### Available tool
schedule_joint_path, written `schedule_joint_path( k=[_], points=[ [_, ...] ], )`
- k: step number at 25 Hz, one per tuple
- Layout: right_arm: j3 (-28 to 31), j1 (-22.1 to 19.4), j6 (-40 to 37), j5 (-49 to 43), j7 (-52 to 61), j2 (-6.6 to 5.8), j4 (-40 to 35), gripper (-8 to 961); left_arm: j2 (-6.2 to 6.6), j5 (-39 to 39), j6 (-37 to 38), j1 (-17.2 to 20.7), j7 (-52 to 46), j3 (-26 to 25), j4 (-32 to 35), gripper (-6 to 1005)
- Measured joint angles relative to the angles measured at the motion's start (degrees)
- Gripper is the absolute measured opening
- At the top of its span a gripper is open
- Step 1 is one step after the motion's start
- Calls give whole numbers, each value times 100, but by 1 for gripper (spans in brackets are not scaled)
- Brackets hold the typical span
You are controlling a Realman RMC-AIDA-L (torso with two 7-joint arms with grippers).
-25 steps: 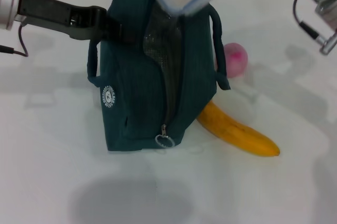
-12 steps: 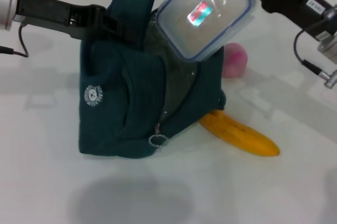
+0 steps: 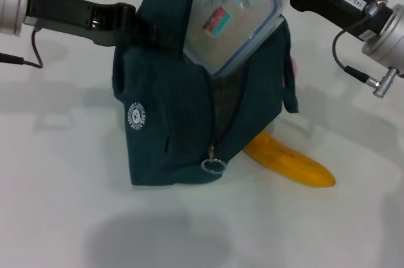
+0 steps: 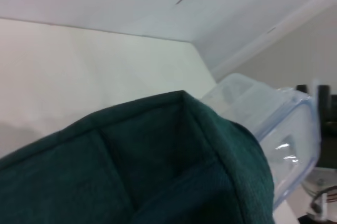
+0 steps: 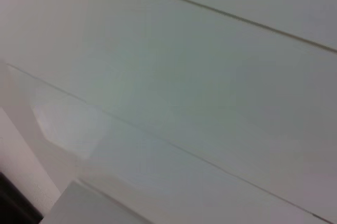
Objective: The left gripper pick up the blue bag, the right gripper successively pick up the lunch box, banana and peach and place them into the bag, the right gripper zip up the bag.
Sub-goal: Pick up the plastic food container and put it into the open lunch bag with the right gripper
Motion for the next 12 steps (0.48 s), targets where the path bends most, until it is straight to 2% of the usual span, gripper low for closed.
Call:
schedule_joint_path(
  k=[6,12],
  points=[
    [-124,20,388,-319,-9,0,-17,242,2,-110,52,17,8,1,-87,39],
    [-202,3,280,-481,-292,0,-202,252,31,-119,52,36,28,0,-185,39]
  ],
)
